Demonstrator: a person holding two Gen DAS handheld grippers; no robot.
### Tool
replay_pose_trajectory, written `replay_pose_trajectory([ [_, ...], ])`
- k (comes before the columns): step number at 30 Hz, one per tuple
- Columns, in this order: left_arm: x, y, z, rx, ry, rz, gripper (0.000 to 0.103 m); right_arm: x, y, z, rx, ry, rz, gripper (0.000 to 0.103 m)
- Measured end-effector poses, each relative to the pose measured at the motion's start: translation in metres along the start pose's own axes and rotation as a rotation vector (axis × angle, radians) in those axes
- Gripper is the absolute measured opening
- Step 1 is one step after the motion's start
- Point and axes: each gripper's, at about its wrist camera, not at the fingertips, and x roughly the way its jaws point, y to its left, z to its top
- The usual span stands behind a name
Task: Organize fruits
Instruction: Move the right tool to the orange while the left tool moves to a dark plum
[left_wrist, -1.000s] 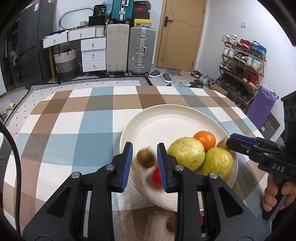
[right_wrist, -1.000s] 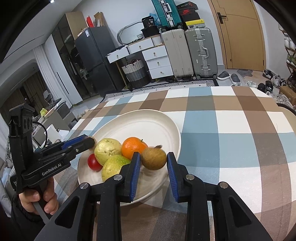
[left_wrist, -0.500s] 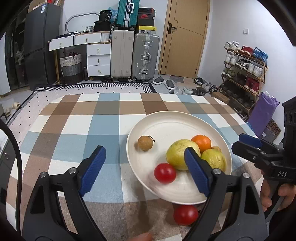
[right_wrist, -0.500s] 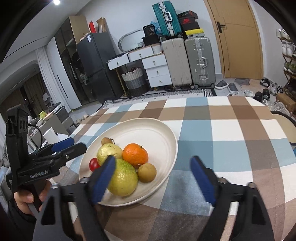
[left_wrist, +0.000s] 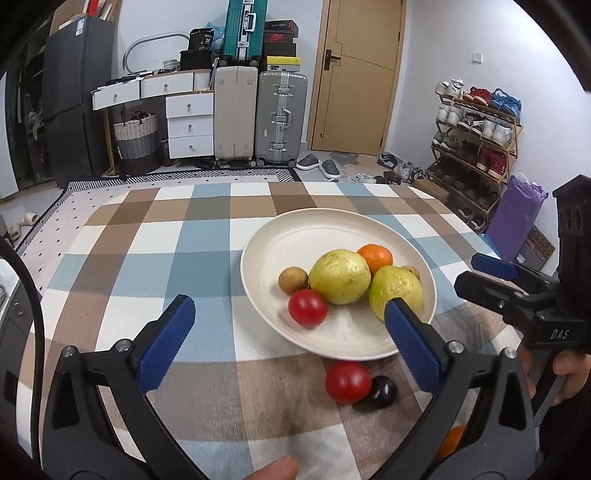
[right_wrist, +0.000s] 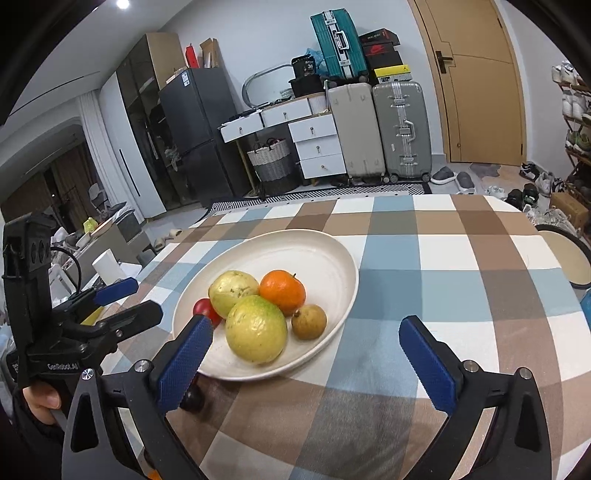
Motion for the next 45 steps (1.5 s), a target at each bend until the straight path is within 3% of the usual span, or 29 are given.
replay_pose_trajectory([
  [17, -0.044, -0.012, -0.040, 0.037, 0.012, -0.007, 0.102, -0.027, 0.012, -0.016, -0.038, 0.019, 0.015, 0.103],
  [23, -0.056, -0.010, -0.052, 0.017, 0.021, -0.001, 0.102, -0.039, 0.021, -0.024, -0.076, 0.062, 0.021, 0.103],
  [26, -0.060, -0.010, -0.057, 0.007, 0.044, -0.025, 0.102, -0.040, 0.026, -0.028, -0.089, 0.096, -0.024, 0.103],
  [45, -0.080, -0.031, -0.084, 0.074, 0.110, -0.025, 0.102, -0.061, 0.050, -0.068, -0.112, 0.195, 0.005, 0.103],
])
